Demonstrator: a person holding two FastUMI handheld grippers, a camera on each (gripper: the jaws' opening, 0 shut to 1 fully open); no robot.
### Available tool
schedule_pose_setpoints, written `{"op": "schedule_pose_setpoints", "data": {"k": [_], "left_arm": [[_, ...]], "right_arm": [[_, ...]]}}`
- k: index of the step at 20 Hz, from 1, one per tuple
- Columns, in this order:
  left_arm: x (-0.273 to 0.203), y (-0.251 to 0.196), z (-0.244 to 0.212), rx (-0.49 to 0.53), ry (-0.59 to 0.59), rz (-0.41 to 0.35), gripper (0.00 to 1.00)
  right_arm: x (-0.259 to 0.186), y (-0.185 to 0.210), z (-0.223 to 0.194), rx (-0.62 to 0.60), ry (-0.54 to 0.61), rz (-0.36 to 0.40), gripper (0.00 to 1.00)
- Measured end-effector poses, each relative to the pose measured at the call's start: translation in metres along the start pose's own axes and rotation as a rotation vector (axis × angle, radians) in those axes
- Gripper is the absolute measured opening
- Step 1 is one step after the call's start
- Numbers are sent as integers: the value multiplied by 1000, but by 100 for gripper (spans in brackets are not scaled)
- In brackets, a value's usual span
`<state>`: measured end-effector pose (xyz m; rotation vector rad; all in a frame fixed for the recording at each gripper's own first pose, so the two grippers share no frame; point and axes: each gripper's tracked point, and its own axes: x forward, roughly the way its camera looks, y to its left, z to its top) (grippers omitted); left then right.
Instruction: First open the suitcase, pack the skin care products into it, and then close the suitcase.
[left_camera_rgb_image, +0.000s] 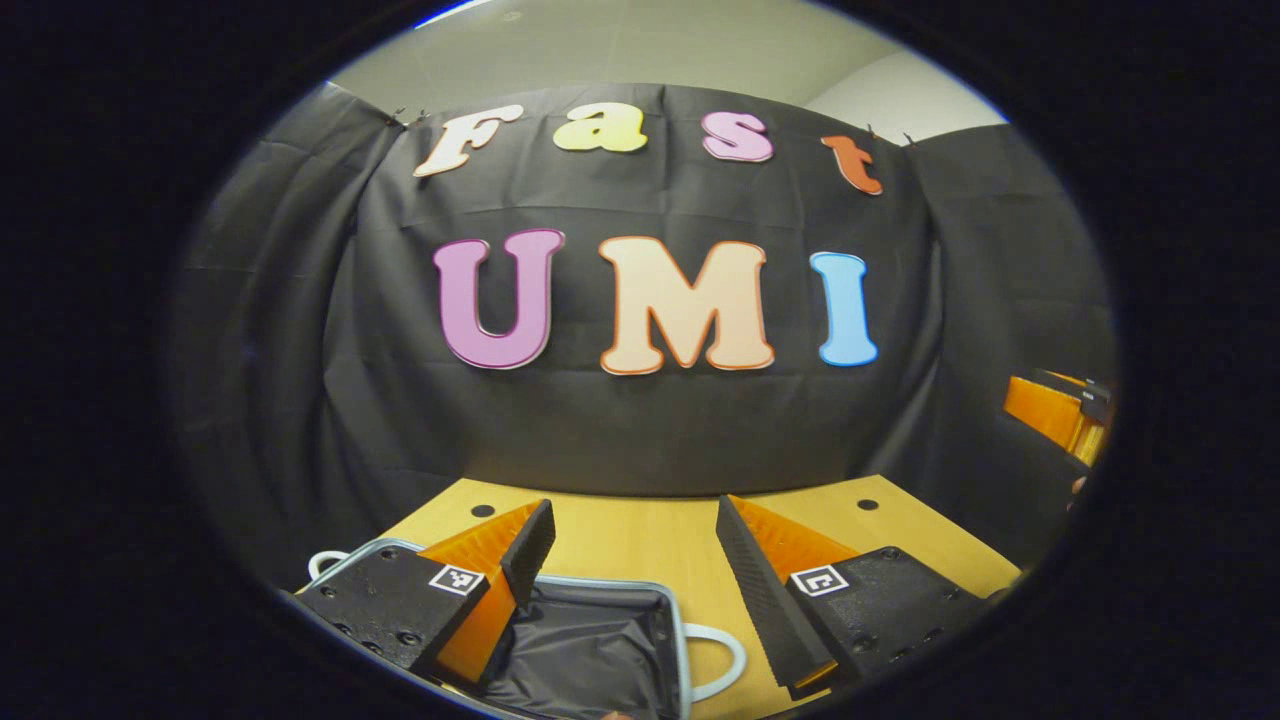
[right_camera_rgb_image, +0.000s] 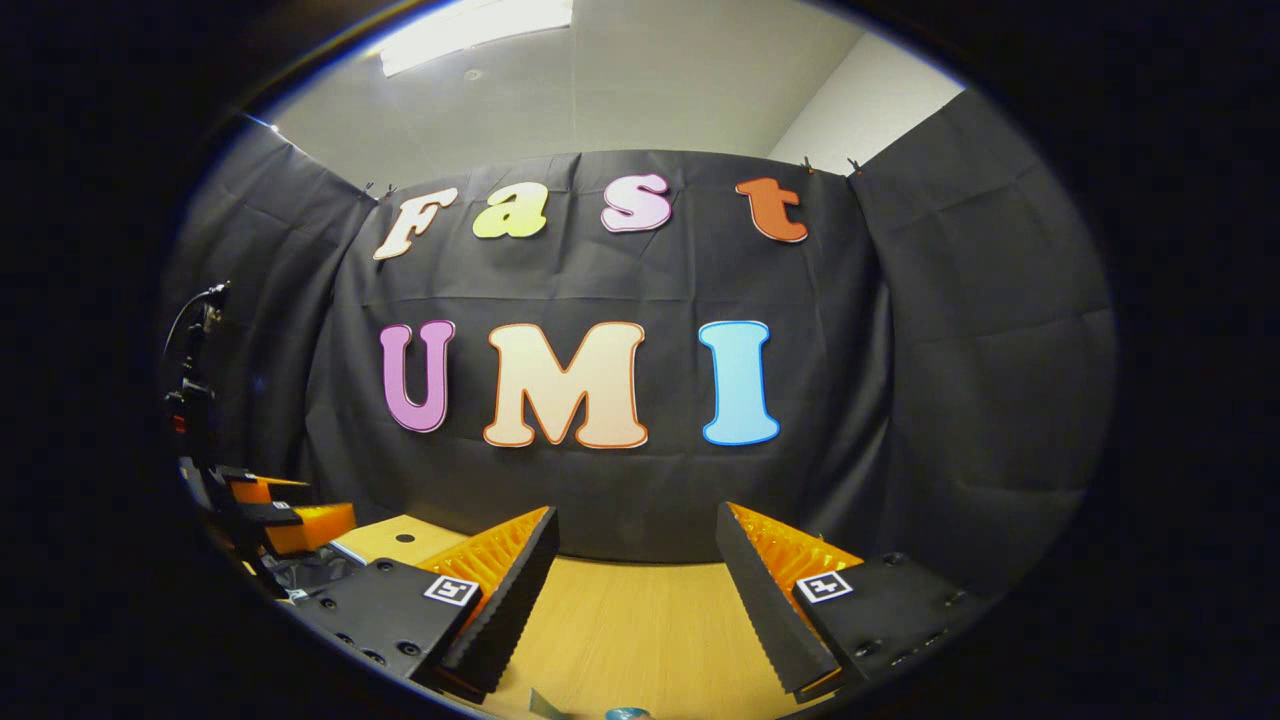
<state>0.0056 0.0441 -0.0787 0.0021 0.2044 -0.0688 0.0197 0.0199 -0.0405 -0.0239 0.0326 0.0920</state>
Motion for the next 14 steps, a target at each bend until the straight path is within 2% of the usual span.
{"op": "schedule_pose_setpoints", "data": {"k": [9,14], "left_arm": [[-3,-85,-69,-15,122,-86,95],[-7,-127,-131,-13,232,-143,95]], "right_arm": [[-23,-46,-19,-17,44,-1,99],[-31,-62,-40,-23,95,-9,99]]}}
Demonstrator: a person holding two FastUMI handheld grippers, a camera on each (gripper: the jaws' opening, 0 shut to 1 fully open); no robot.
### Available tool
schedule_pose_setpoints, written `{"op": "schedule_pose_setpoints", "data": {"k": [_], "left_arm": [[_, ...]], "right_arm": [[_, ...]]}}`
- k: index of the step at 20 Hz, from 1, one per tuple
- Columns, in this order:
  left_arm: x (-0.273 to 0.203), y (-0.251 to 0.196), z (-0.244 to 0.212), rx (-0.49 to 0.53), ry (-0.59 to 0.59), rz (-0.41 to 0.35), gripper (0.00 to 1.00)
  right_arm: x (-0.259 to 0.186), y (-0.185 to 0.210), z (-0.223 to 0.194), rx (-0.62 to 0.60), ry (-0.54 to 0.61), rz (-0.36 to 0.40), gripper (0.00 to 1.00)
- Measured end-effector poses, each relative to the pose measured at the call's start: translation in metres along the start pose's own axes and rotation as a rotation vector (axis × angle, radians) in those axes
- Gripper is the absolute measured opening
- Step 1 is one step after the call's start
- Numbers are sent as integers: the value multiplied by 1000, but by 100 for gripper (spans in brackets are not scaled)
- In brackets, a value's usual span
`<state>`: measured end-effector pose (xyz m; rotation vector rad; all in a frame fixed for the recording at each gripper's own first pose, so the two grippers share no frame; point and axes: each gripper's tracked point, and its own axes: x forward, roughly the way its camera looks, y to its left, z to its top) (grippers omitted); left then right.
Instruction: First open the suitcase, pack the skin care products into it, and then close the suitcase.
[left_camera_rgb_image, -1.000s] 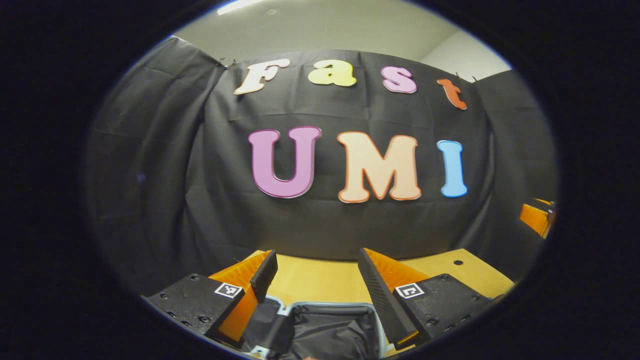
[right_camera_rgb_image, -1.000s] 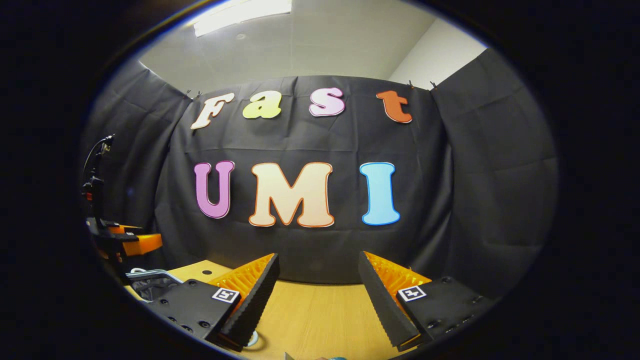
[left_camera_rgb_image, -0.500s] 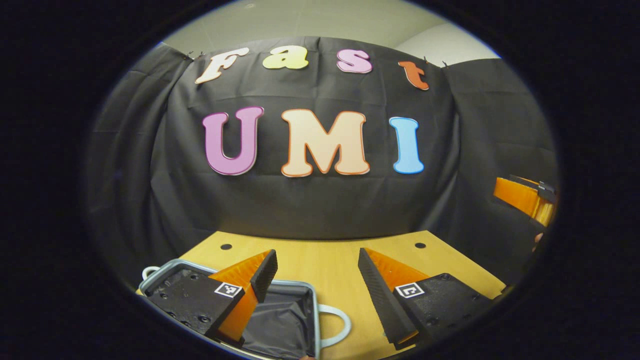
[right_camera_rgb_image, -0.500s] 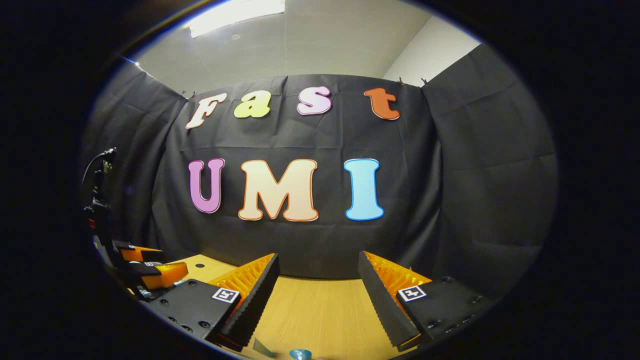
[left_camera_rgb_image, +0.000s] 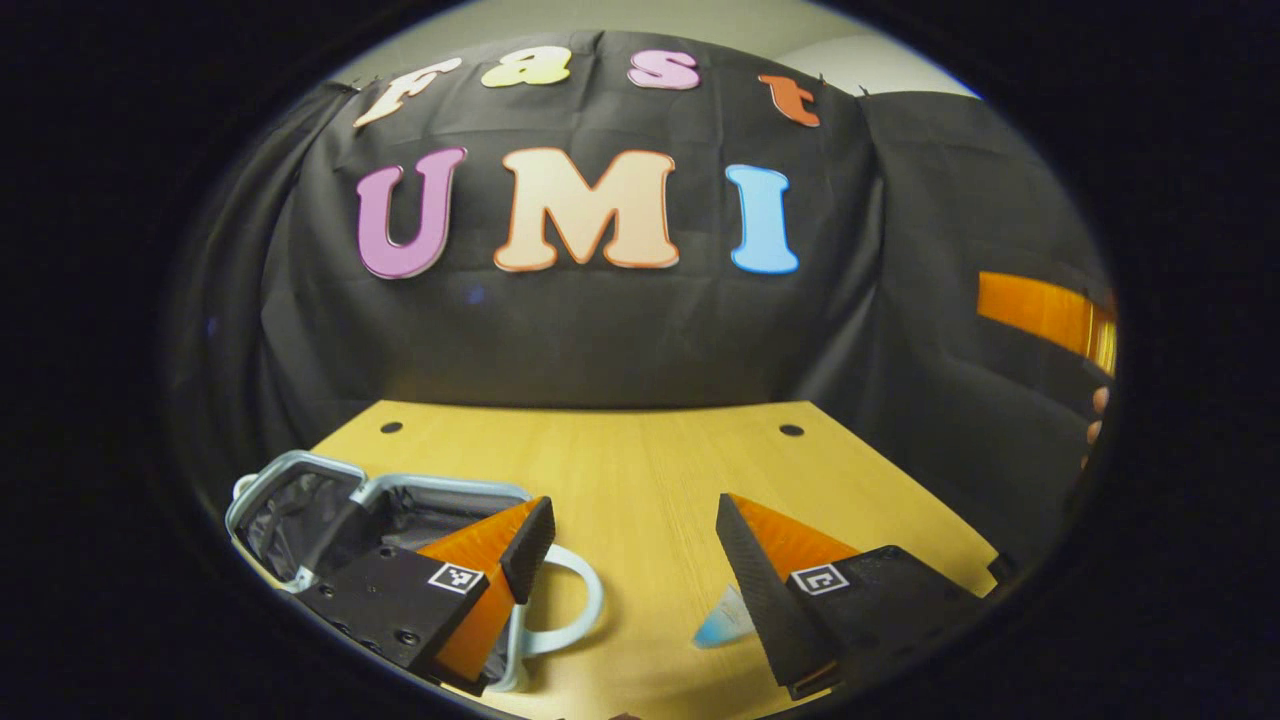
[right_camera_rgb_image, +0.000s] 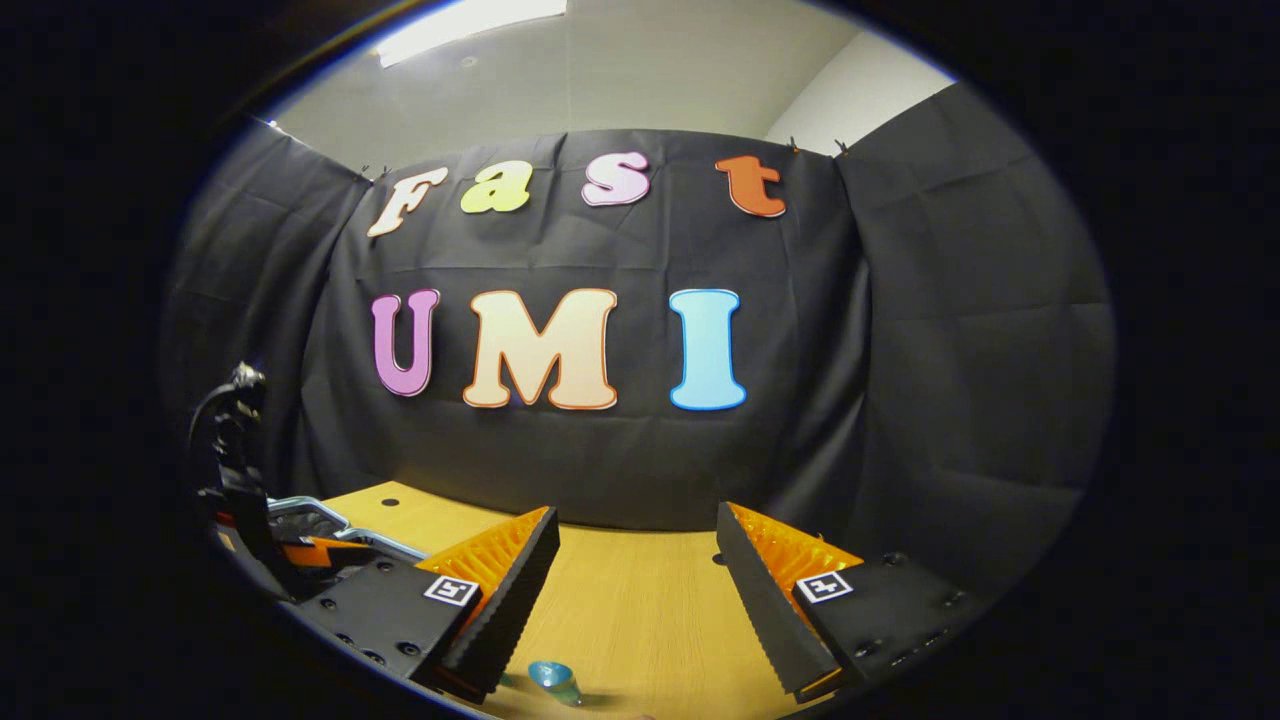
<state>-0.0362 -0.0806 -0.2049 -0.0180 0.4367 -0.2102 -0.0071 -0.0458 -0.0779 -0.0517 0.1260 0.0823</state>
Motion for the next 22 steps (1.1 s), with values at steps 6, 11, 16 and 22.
{"op": "schedule_pose_setpoints", "data": {"k": [6,11,16,22], "left_arm": [[13,-27,-68,-3,133,-44,96],[24,-34,-105,-25,201,-50,96],[33,-40,-136,-18,253,-68,86],[33,-51,-144,5,284,-104,28]], "right_arm": [[-6,1,-24,-13,46,23,99],[-8,3,-48,-25,95,39,99],[-13,0,-68,-53,128,45,99],[-19,15,-110,-40,200,84,99]]}}
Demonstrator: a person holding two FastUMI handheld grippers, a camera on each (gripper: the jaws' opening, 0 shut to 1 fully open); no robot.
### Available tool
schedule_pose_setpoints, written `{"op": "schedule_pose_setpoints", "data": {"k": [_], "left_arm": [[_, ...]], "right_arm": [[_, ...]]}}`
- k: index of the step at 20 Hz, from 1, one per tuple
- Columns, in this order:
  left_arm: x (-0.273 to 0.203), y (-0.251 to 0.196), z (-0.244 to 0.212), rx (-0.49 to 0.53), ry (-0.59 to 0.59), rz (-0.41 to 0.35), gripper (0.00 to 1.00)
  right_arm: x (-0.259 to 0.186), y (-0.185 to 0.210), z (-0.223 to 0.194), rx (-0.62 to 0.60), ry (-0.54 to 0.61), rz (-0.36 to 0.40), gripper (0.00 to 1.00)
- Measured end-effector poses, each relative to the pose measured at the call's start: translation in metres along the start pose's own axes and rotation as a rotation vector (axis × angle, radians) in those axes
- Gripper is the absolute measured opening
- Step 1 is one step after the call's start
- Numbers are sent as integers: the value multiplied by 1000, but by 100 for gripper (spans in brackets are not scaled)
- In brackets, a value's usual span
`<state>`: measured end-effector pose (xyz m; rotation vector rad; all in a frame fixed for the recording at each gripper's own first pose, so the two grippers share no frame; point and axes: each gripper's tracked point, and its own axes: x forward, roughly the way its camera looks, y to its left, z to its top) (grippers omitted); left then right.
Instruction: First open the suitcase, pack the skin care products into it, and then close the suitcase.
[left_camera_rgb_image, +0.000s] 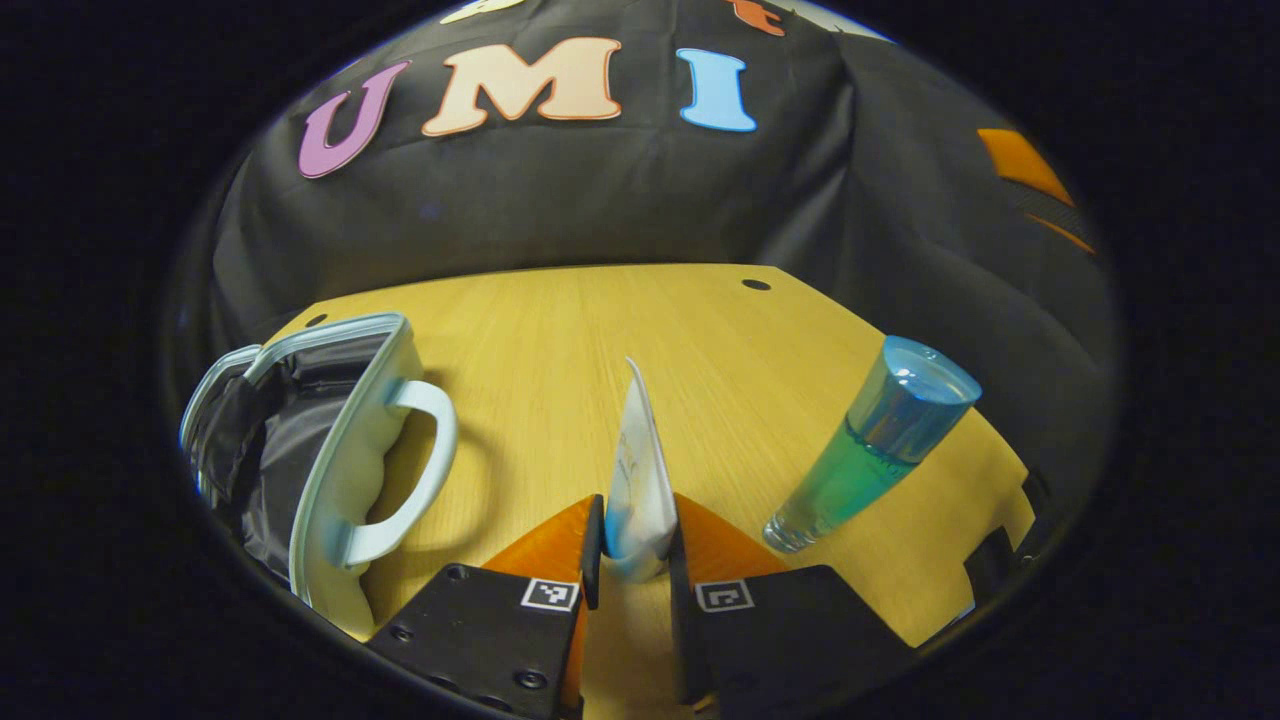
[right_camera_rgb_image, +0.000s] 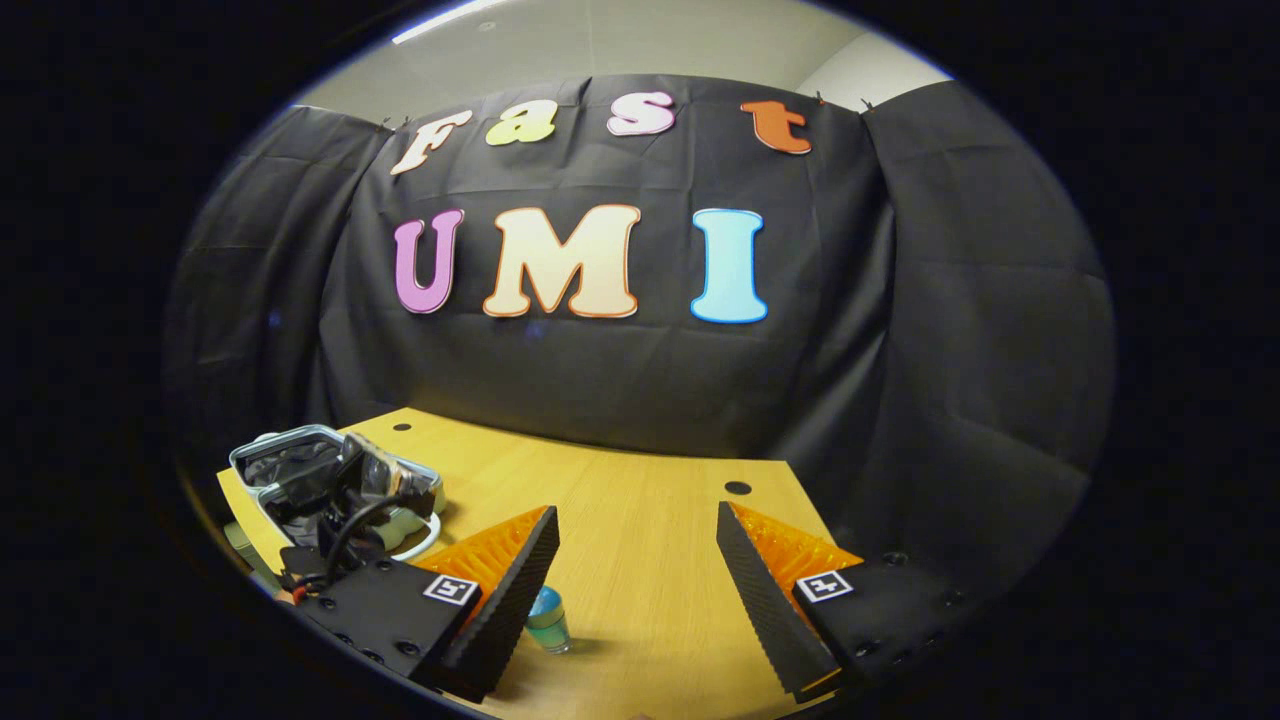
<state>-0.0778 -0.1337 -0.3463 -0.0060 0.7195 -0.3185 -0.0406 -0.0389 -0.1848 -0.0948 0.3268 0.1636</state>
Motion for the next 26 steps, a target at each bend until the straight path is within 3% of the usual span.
{"op": "schedule_pose_setpoints", "data": {"k": [6,20,22,24,26], "left_arm": [[-22,15,19,16,17,2,25],[-83,76,51,-69,2,126,25],[-89,82,52,-69,4,143,25],[-93,88,52,-70,5,161,25],[-97,94,50,-72,14,173,25]], "right_arm": [[10,34,-42,-12,57,85,99],[21,78,-150,-20,241,207,96],[21,82,-163,-6,272,227,92],[27,73,-162,0,263,195,83],[29,75,-162,13,273,200,48]]}}
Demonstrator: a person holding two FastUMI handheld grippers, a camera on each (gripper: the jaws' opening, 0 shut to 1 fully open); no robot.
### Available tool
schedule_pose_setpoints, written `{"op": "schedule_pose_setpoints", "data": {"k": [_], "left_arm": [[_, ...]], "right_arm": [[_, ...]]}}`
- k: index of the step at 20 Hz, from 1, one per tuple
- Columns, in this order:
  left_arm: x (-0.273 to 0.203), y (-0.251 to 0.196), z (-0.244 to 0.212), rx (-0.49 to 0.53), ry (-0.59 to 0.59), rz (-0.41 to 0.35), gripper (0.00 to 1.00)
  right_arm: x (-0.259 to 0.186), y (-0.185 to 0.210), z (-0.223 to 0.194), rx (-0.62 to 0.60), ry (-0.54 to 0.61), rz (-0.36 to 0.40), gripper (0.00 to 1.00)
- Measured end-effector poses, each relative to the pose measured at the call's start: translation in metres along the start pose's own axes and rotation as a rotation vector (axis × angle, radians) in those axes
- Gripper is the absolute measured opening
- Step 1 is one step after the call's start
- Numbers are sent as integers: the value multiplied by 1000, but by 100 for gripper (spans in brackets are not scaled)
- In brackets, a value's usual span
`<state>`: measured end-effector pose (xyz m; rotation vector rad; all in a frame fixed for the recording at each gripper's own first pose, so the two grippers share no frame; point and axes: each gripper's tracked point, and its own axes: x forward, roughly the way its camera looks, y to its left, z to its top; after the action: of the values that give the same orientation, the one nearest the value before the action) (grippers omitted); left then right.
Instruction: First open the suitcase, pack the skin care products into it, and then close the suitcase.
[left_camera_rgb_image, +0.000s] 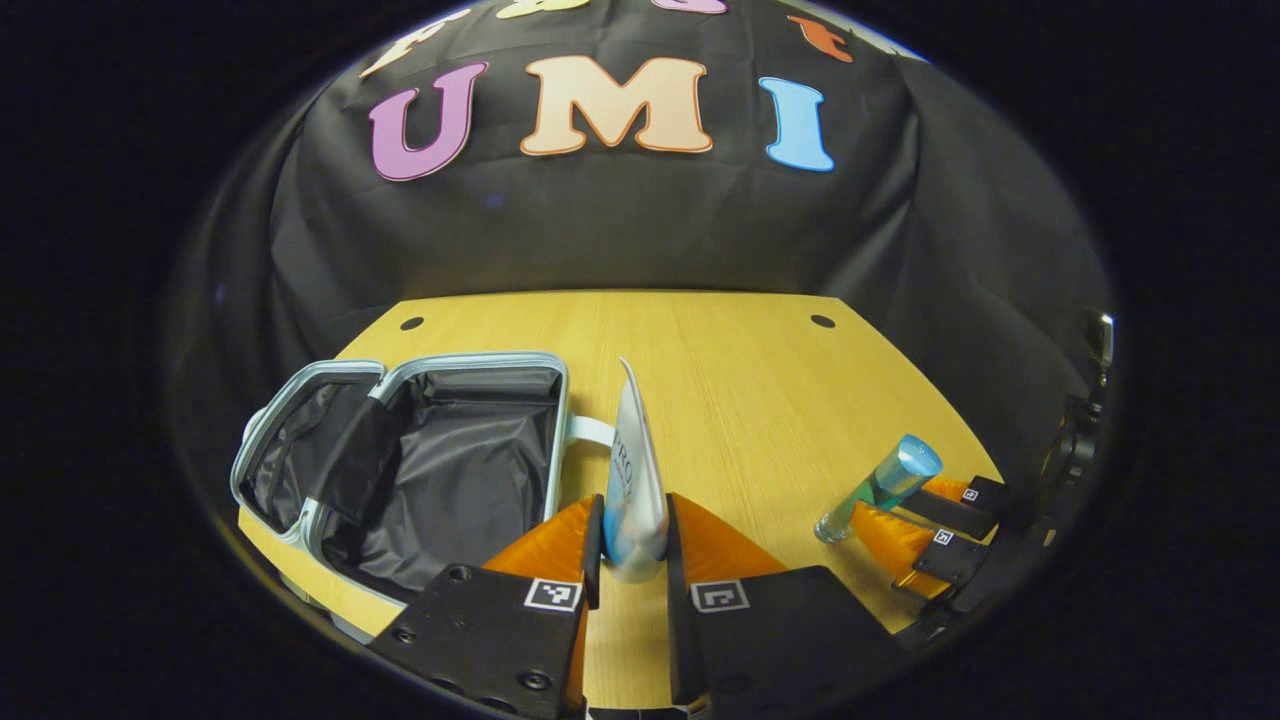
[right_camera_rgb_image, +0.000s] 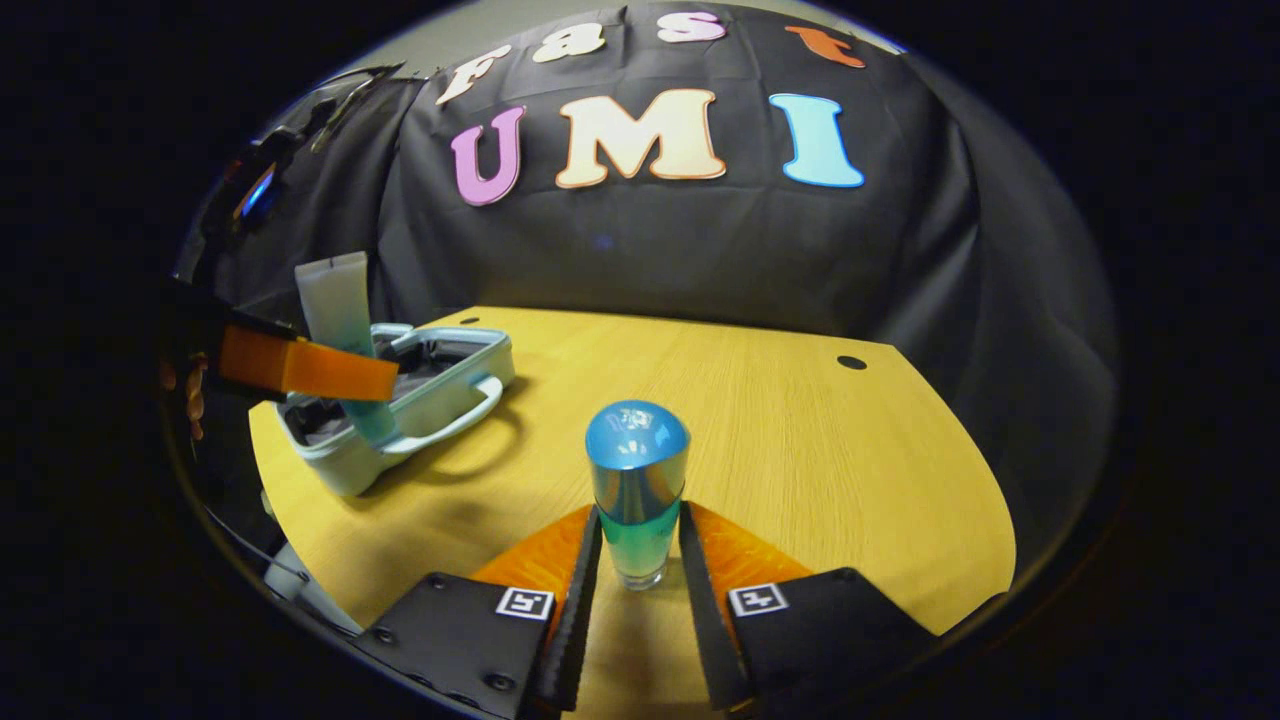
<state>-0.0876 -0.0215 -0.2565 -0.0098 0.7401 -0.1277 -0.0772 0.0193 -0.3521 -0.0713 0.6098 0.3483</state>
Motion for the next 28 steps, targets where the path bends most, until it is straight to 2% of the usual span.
{"op": "schedule_pose_setpoints", "data": {"k": [6,8,13,18,21,24,27,28], "left_arm": [[-14,35,-1,-2,43,60,25],[-18,57,2,-6,45,86,25],[-17,121,-2,18,143,124,25],[-2,167,-30,-4,316,88,25],[13,183,-48,-5,388,56,25],[29,195,-65,-15,460,27,25],[44,200,-79,-36,535,1,25],[51,202,-75,-27,512,-13,26]], "right_arm": [[-1,11,6,51,62,53,39],[-6,23,19,36,62,81,41],[-25,75,65,44,46,158,41],[-28,147,100,122,66,245,41],[-20,184,109,150,92,270,39],[-14,212,110,138,123,288,41],[-6,234,104,184,199,314,41],[-3,240,101,197,227,315,41]]}}
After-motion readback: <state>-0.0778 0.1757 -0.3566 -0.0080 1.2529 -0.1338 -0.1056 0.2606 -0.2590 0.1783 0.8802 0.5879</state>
